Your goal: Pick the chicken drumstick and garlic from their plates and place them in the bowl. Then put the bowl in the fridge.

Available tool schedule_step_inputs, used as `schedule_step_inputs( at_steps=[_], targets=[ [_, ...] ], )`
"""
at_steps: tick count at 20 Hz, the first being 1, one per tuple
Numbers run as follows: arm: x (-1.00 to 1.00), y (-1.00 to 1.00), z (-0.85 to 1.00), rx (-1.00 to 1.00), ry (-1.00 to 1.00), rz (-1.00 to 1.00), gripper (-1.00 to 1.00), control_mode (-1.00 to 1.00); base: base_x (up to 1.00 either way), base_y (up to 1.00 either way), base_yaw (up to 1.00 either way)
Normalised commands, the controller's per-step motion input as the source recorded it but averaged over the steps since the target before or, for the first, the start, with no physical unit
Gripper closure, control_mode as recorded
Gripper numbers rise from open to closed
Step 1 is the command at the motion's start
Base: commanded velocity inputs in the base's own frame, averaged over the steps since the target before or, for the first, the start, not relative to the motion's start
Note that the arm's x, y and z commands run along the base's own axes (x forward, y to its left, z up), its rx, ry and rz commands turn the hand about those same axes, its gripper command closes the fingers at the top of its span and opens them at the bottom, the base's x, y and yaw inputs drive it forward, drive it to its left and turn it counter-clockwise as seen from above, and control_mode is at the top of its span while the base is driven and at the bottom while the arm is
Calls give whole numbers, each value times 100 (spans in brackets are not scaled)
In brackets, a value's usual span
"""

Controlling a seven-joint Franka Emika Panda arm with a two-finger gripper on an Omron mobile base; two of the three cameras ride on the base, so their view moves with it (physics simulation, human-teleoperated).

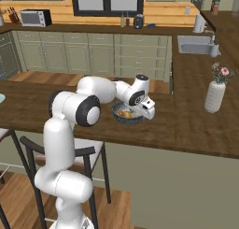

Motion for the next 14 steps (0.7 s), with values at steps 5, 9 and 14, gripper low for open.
schedule_step_inputs(
  at_steps=[5,9,14],
  targets=[
    [2,0,-15,0,0,0,-100,-100,0,0,0],
    [4,0,-29,0,0,0,-100,-100,0,0,0],
    [7,0,-26,0,0,0,-100,-100,0,0,0]
  ],
)
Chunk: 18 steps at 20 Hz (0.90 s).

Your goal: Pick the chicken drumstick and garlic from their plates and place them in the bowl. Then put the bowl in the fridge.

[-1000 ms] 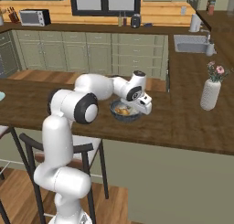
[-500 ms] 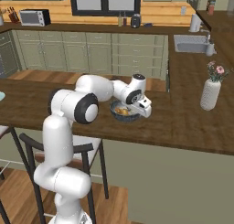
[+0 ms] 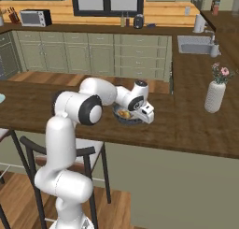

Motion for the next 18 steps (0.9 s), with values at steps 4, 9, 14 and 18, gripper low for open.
schedule_step_inputs(
  at_steps=[4,9,14,18],
  targets=[
    [5,0,-9,0,0,0,100,-100,0,0,0],
    [0,0,0,0,0,0,100,-100,0,0,0],
    [-38,5,34,1,0,0,100,-100,0,0,0],
    [-27,46,84,0,0,0,100,-100,0,0,0]
  ],
)
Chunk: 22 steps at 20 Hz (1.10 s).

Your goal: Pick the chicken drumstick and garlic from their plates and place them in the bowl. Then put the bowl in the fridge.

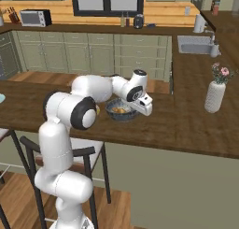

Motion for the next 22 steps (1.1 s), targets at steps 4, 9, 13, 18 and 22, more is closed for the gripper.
schedule_step_inputs(
  at_steps=[4,9,13,18,22],
  targets=[
    [-44,38,100,2,0,-5,100,-100,0,0,0],
    [-84,48,100,7,0,-20,100,-100,0,0,0],
    [-87,72,87,10,-3,-29,100,-100,0,0,0],
    [-79,65,53,5,-11,-39,100,-100,0,0,0],
    [-67,68,41,0,-13,-41,100,-100,0,0,0]
  ],
)
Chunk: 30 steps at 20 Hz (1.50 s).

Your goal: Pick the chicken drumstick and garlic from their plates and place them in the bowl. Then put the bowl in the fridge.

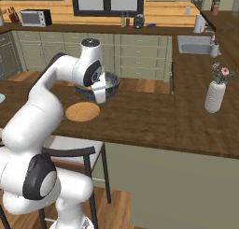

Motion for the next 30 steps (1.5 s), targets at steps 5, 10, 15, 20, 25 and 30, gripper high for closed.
schedule_step_inputs(
  at_steps=[5,10,15,20,25,30],
  targets=[
    [-60,30,41,1,-2,-33,100,-100,0,0,0],
    [-59,-1,43,9,4,-13,100,-100,0,0,0],
    [-54,20,21,9,21,0,100,-100,0,0,0],
    [-45,26,0,0,7,-1,100,-100,0,0,0],
    [-3,0,0,-4,-12,0,100,-100,0,0,0],
    [-2,0,-3,-2,-7,0,100,-100,0,0,0]
  ],
)
